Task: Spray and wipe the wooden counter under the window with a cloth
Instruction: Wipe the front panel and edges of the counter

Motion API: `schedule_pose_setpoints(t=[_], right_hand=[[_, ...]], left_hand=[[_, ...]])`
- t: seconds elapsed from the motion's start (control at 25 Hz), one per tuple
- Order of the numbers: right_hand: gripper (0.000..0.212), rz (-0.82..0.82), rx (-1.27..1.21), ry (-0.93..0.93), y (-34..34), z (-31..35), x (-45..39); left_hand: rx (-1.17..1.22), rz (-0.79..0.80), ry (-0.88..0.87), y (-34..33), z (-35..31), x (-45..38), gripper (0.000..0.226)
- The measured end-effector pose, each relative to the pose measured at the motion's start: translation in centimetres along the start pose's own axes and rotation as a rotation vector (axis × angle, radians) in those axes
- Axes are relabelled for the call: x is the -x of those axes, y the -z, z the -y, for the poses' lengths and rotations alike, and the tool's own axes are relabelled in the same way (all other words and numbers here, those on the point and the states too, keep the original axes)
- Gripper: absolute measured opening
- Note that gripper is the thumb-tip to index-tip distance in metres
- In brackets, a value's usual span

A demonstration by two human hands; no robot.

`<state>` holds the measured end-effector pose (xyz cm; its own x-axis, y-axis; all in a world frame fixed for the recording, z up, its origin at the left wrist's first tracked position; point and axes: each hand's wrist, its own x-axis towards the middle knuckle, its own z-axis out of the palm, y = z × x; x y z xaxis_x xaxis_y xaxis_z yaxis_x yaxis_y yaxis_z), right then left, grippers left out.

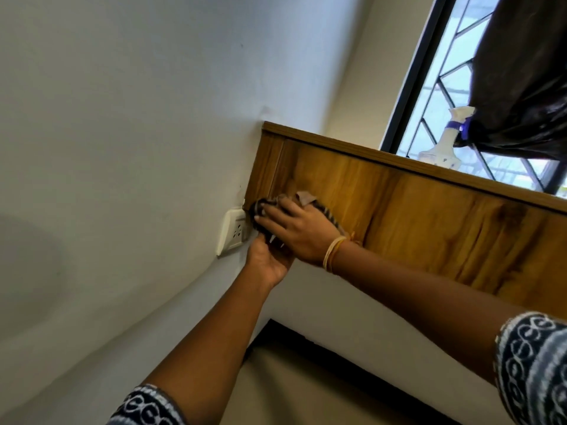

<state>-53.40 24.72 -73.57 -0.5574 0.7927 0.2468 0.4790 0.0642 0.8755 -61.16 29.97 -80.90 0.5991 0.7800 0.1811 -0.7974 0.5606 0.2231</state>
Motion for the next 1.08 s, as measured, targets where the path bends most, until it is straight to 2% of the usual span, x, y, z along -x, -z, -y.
schedule_pose_setpoints(t=[0.08, 0.2, 0.28, 0.4, 0.52, 0.56, 0.64, 0.72, 0.76, 0.8, 0.84, 0.88, 0.92, 0.96, 1.0, 1.08], right_hand=[[0.05, -0.005, -0.007, -0.036, 0.0, 1.0, 1.0], [0.048, -0.271, 0.026, -0.351, 2.2, -3.4, 0.7], [0.052, -0.332, 0.042, -0.492, 3.9, -7.8, 0.9], [0.059, -0.248, 0.087, -0.317, 1.8, -7.3, 3.5], [0.063, -0.047, 0.095, -0.027, -0.4, -1.7, 8.0], [0.059, -0.027, 0.088, 0.032, -0.8, -0.7, 9.2], [0.047, -0.15, 0.043, 0.048, -0.7, -1.3, 9.4], [0.042, -0.352, 0.023, -0.104, 0.6, -3.6, 6.2], [0.042, -0.422, 0.034, -0.229, 1.7, -4.9, 3.5], [0.046, -0.436, 0.025, -0.36, 2.8, -6.1, 0.5], [0.054, -0.357, 0.002, -0.465, 4.0, -7.0, -2.6], [0.06, -0.225, -0.034, -0.54, 5.0, -7.5, -5.5], [0.061, -0.109, -0.067, -0.584, 5.8, -7.5, -7.8], [0.06, -0.043, -0.081, -0.585, 6.3, -7.5, -9.2], [0.057, -0.017, -0.063, -0.576, 6.4, -7.6, -9.5], [0.052, -0.063, -0.041, -0.584, 6.3, -8.3, -6.4]], left_hand=[[-0.004, 0.027, 0.008, 0.3, 0.2, 0.2, 0.035], [-0.157, -0.016, 0.001, 0.9, -0.7, -0.4, 0.044], [-0.183, -0.028, -0.027, 0.7, -0.9, -0.6, 0.037], [-0.202, -0.062, -0.056, 0.8, 0.0, -0.9, 0.025], [-0.221, -0.093, -0.063, 0.3, 0.4, -0.7, 0.031], [-0.242, -0.111, -0.061, 0.0, 0.2, -0.5, 0.032], [-0.324, -0.156, -0.035, -0.5, -0.6, 0.0, 0.032], [-0.574, -0.212, -0.043, -1.4, -1.6, 0.7, 0.033], [-0.801, -0.28, -0.126, -1.9, -2.1, 1.0, 0.032], [-1.08, -0.386, -0.286, -2.2, -2.5, 1.2, 0.03], [-1.361, -0.498, -0.539, -2.6, -2.8, 1.3, 0.028], [-1.579, -0.529, -0.807, -3.3, -3.1, 1.5, 0.024], [-1.704, -0.483, -0.98, -4.1, -3.4, 1.7, 0.019], [-1.798, -0.412, -1.045, -4.8, -3.9, 1.6, 0.017], [-1.916, -0.357, -1.037, -5.3, -4.3, 1.1, 0.028], [-2.142, -0.281, -0.91, -5.1, -4.8, 0.2, 0.065]])
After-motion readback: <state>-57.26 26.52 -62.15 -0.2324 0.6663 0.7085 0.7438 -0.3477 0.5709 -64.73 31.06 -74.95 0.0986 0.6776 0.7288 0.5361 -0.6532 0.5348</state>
